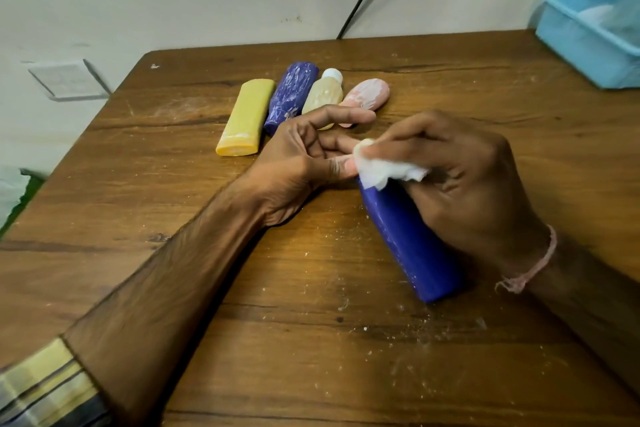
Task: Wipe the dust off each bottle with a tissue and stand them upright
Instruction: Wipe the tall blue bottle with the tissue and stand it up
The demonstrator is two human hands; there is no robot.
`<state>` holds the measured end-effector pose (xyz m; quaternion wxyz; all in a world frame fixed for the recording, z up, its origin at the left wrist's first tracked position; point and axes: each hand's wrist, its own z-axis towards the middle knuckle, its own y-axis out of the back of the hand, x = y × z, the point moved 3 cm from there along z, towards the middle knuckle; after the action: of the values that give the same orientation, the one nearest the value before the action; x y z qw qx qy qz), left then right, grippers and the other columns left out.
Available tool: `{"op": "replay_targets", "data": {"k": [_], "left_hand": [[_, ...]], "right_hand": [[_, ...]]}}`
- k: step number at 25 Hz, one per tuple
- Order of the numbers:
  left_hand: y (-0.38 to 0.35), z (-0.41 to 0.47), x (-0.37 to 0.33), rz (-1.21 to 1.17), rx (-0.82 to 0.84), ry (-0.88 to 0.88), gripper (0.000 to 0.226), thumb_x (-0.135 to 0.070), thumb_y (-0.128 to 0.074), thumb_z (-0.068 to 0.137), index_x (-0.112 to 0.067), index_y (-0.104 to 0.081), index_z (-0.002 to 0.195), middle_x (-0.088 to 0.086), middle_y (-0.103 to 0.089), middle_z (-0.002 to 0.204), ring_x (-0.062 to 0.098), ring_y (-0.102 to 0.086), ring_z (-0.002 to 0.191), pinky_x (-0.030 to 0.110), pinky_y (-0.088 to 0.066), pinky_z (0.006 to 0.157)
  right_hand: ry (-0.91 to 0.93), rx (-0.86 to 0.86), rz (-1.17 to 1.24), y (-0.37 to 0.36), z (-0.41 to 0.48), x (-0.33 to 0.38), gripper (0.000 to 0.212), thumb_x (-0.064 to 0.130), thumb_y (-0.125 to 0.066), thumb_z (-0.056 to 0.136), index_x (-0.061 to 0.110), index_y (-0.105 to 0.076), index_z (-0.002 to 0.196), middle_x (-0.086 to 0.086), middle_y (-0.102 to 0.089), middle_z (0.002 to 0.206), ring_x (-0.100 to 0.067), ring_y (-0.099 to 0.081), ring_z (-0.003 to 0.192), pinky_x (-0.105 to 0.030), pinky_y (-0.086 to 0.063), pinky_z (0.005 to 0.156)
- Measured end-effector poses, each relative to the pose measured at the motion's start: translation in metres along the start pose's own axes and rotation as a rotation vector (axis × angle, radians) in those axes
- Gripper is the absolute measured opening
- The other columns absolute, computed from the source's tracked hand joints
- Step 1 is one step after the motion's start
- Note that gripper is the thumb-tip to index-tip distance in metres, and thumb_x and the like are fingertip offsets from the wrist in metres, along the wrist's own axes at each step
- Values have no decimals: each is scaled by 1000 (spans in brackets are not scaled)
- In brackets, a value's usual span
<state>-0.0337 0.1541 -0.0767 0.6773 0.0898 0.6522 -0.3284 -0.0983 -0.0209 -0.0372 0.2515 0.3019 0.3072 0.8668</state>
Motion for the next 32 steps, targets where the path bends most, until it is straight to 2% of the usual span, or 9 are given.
{"op": "replay_targets", "data": {"k": [2,5,8,12,16,19,24,26,32], "left_hand": [[-1,0,0,20,-4,-18,54,16,-65,75,2,-58,127,11,-76,87,18,-73,80,29,-61,74],[0,1,0,20,-1,-16,54,17,-66,77,0,-59,128,11,-76,89,20,-73,83,34,-60,82],[0,0,0,24,-7,-17,51,17,-66,77,-1,-60,126,12,-76,92,20,-74,85,32,-61,82],[0,0,0,37,-16,-17,54,16,-67,76,-2,-60,126,11,-76,92,19,-73,85,33,-60,83],[1,0,0,63,-18,-27,51,14,-67,75,-3,-61,122,15,-75,98,23,-72,88,34,-60,83],[3,0,1,57,-1,-18,51,16,-68,74,-5,-63,120,16,-74,104,25,-70,93,37,-58,88],[3,1,2,87,11,-27,48,17,-67,74,-6,-64,116,16,-73,106,26,-68,96,33,-59,85],[3,0,2,109,1,-39,44,15,-70,73,-4,-67,113,13,-74,101,22,-69,92,28,-61,82],[0,0,4,176,-35,-63,31,-3,-76,77,4,-70,107,19,-72,100,25,-69,89,32,-61,82]], "right_hand": [[41,21,4,-1,0,3,35,-5,-61,84,10,-72,114,-6,-68,111,-16,-62,104,-26,-50,91],[-14,-1,21,5,3,-3,39,-8,-61,83,10,-71,116,-6,-69,108,-15,-64,101,-30,-54,87],[71,54,-22,3,0,2,36,-8,-60,82,7,-72,113,-9,-70,105,-18,-64,98,-25,-52,86],[-22,15,-21,8,2,-6,35,0,-58,84,9,-72,114,-7,-70,104,-16,-65,95,-27,-53,82],[144,73,-35,3,-1,4,35,-6,-56,80,6,-75,108,-9,-71,102,-18,-64,95,-24,-50,85],[31,37,-28,7,3,-8,36,-8,-62,80,8,-73,110,-7,-72,105,-14,-65,96,-23,-52,85],[56,61,-6,6,2,-9,37,-10,-60,80,7,-73,110,-8,-72,109,-15,-66,100,-24,-52,88],[11,53,11,8,4,-12,38,-10,-60,82,8,-73,112,-6,-72,110,-13,-66,101,-23,-52,89],[17,28,-7,13,6,-10,36,-10,-56,82,7,-73,109,-7,-72,107,-15,-68,98,-24,-54,88]]}}
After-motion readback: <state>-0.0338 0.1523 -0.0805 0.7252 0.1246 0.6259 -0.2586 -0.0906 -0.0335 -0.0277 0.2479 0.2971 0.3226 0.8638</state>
